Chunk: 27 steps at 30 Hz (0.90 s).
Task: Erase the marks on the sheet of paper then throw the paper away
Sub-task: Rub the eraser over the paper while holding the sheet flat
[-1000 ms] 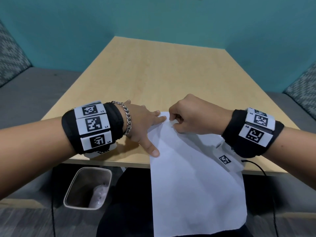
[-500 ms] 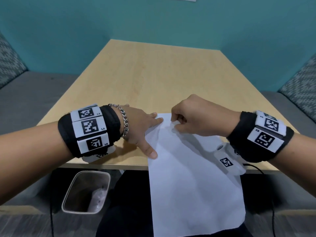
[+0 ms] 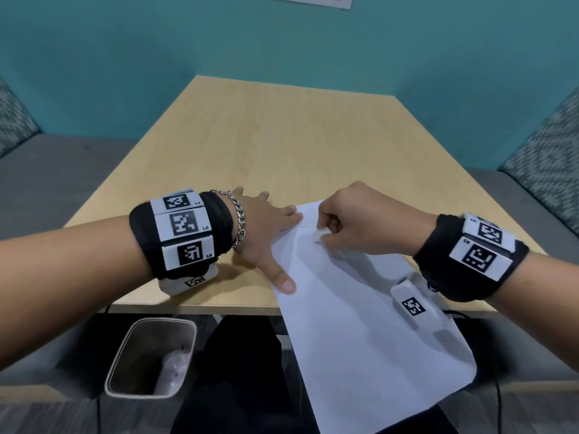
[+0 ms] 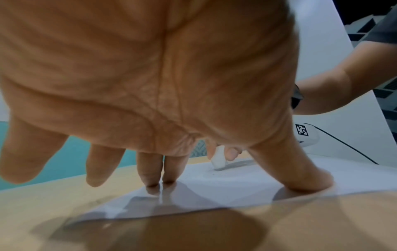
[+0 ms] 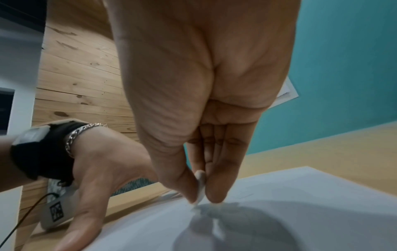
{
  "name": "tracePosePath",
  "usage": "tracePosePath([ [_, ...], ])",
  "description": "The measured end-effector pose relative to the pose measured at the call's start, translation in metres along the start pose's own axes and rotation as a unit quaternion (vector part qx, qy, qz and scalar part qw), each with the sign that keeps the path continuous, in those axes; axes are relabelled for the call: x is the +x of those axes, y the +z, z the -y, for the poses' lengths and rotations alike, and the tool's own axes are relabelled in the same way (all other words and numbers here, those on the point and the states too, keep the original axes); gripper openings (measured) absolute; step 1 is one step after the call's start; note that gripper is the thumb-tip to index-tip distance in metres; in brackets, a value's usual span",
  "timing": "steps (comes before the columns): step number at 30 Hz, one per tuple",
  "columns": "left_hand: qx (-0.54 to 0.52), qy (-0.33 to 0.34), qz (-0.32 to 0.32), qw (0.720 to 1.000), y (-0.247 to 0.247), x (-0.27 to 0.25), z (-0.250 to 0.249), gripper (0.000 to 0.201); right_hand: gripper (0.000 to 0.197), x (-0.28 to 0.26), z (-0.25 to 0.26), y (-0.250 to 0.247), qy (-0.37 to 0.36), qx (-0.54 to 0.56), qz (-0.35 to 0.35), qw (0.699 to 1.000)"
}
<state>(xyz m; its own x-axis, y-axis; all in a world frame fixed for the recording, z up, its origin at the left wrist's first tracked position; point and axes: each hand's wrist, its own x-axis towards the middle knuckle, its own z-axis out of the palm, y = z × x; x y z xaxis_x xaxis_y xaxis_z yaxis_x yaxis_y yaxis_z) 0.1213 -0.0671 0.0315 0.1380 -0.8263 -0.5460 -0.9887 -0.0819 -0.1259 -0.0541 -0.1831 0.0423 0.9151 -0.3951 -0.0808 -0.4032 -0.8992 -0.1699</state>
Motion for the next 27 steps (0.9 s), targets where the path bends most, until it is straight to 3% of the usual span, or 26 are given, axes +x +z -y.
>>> tracePosePath([
  [6, -0.002, 0.000, 0.002, 1.000, 0.001, 0.002, 0.000, 0.146, 0.009, -0.005, 0.014, 0.011, -0.036, -0.035, 0.019, 0.999],
  [11, -0.003, -0.009, 0.013, 1.000, -0.001, 0.000, -0.002, 0.146, 0.006, 0.006, 0.004, 0.002, 0.025, -0.038, -0.002, 0.999],
  [16, -0.005, -0.005, 0.016, 1.000, 0.000, 0.001, -0.001, 0.147, 0.006, -0.005, 0.027, 0.003, -0.029, -0.064, 0.045, 0.997],
  [22, 0.002, -0.009, 0.019, 1.000, 0.000, 0.000, -0.004, 0.146, 0.008, 0.000, 0.010, -0.001, 0.035, -0.057, 0.012, 0.998],
  [27, 0.004, -0.005, 0.016, 1.000, 0.001, 0.002, -0.003, 0.146, 0.014, -0.014, 0.029, 0.006, 0.001, -0.114, 0.055, 0.992],
])
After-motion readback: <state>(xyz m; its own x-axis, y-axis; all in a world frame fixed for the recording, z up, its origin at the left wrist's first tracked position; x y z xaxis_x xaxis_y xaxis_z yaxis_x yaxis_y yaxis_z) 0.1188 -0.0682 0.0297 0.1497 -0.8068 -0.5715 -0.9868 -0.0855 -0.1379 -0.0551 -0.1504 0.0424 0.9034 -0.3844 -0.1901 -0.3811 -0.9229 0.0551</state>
